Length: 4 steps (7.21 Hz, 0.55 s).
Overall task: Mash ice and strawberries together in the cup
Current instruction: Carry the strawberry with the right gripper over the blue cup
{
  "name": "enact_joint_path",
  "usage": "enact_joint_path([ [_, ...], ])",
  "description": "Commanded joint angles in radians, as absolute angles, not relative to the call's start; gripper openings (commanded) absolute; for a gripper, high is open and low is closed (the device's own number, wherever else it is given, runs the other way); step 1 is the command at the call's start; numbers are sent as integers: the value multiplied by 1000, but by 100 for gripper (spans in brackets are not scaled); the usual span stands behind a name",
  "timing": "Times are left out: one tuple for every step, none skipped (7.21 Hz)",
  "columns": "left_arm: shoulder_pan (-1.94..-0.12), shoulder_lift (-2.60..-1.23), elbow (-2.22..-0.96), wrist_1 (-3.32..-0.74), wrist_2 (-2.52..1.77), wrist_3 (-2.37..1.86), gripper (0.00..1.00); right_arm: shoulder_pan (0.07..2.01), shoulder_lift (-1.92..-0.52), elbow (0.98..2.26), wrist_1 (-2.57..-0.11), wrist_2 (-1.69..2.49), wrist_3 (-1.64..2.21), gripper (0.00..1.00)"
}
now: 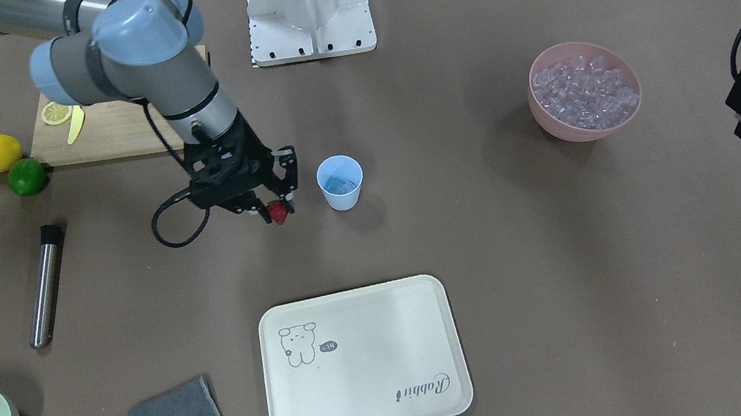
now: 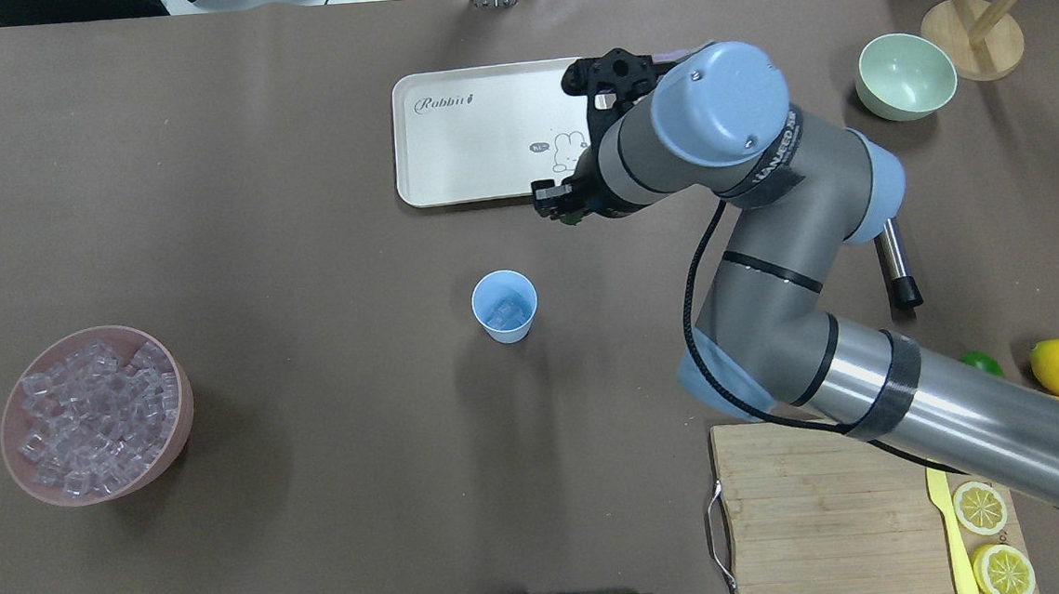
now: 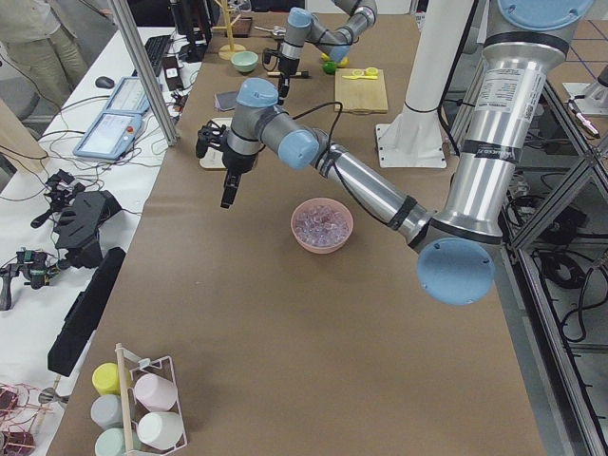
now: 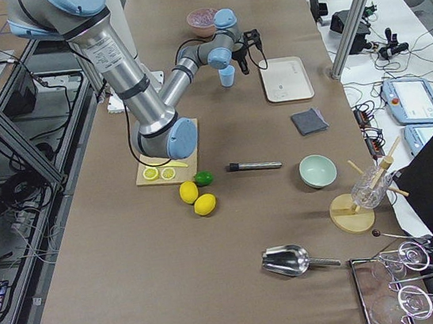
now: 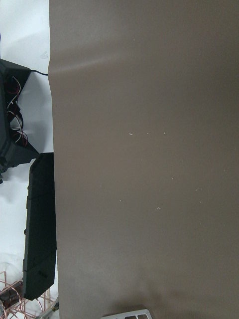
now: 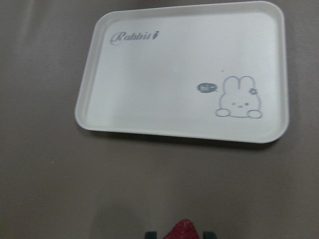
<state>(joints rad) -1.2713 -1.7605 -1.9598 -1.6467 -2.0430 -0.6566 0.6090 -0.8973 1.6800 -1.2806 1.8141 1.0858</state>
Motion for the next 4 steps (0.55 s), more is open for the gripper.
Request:
enact_joint_path([
  [-1311,-1715,-1963,-1647,-2056,-609,98,510,-847,1648,-1278,1743,1094,0],
  [-1315,-1715,-1962,-1647,-2077,-609,98,464,-850,1641,-1278,1686,1094,0],
  [-1318,-1715,-1963,-1647,-2082,-609,98,450,-856,1629,-1275,1674,1091,0],
  [-1318,-1715,-1963,-1647,-2082,-609,98,440,-861,1628,-1276,1674,1092,0],
])
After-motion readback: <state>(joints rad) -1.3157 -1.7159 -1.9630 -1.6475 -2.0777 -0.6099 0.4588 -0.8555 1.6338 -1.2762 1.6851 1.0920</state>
